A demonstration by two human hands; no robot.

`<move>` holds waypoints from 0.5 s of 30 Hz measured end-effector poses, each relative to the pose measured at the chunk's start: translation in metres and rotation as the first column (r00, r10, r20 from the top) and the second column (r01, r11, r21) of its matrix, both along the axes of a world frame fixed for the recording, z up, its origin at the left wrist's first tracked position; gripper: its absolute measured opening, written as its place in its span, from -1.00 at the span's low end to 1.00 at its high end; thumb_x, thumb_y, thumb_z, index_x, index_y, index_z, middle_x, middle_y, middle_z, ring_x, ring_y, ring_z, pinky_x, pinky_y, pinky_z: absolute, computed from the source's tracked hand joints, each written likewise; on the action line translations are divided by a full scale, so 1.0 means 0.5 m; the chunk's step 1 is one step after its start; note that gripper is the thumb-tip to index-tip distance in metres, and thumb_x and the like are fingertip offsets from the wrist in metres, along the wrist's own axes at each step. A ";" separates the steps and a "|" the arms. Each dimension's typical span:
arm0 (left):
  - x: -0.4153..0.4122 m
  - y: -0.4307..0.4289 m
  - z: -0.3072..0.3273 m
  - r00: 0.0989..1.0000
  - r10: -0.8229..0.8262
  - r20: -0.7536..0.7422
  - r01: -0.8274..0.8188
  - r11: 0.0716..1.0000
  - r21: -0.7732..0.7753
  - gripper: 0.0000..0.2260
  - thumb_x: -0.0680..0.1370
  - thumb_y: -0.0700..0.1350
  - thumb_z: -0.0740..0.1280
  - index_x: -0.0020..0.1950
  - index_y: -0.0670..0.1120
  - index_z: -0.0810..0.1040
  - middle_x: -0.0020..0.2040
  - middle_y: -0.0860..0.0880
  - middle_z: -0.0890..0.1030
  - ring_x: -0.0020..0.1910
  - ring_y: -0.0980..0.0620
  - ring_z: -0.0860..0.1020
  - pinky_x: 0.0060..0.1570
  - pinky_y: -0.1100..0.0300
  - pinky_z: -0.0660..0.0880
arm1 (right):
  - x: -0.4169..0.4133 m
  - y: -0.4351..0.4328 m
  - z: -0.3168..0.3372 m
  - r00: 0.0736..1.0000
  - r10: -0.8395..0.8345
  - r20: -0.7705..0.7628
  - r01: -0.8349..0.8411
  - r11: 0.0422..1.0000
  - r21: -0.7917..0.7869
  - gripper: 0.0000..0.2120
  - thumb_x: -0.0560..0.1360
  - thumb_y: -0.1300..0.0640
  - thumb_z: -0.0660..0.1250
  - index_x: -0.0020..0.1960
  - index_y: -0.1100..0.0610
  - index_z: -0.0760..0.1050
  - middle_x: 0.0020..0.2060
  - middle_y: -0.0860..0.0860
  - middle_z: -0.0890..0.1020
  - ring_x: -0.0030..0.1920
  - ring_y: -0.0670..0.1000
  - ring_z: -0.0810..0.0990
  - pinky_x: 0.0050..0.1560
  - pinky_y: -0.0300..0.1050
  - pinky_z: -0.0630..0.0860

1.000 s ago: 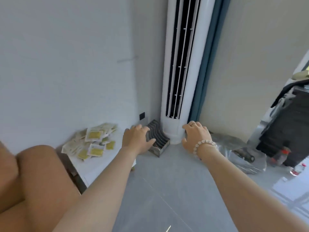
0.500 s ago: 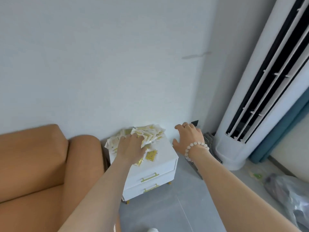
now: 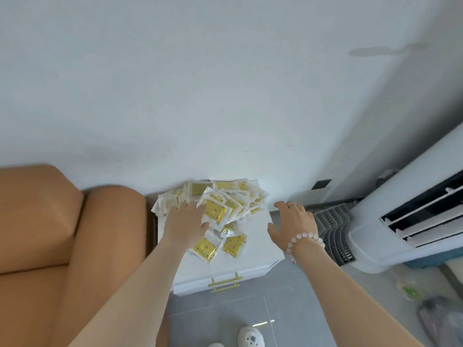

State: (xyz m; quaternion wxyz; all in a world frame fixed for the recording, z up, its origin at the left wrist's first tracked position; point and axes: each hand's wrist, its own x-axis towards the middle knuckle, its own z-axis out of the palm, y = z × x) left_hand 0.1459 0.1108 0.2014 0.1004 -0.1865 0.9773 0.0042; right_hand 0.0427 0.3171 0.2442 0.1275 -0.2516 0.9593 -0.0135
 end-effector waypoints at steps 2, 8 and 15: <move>-0.027 -0.017 -0.047 1.000 0.028 0.005 -0.028 1.000 0.010 -0.61 0.61 0.11 0.08 0.41 0.03 0.29 0.27 0.02 0.45 0.23 0.00 0.43 0.15 0.14 0.32 | -0.044 -0.022 -0.050 1.000 0.023 0.018 -0.023 0.999 0.028 -0.56 0.54 -0.07 0.15 0.37 0.06 0.28 0.25 0.00 0.44 0.29 0.01 0.37 0.24 -0.10 0.32; -0.106 -0.075 -0.182 0.989 0.148 0.023 -0.149 0.985 0.089 -0.65 0.60 0.11 0.11 0.34 0.02 0.36 0.20 0.05 0.46 0.19 0.02 0.43 0.10 0.15 0.33 | -0.119 -0.105 -0.230 0.971 -0.053 0.234 0.062 0.998 -0.029 -0.54 0.55 -0.09 0.17 0.40 0.05 0.26 0.30 -0.03 0.40 0.34 -0.01 0.34 0.23 -0.11 0.36; -0.187 -0.082 -0.361 0.670 0.741 -0.043 -0.621 0.592 0.515 -0.36 0.47 0.12 0.38 0.41 -0.16 0.25 0.33 -0.12 0.34 0.27 -0.10 0.39 0.14 0.06 0.42 | -0.197 -0.262 -0.418 0.908 -0.135 0.397 0.226 0.955 -0.191 -0.56 0.53 -0.08 0.25 0.35 0.04 0.30 0.27 -0.02 0.41 0.29 -0.02 0.38 0.11 -0.13 0.43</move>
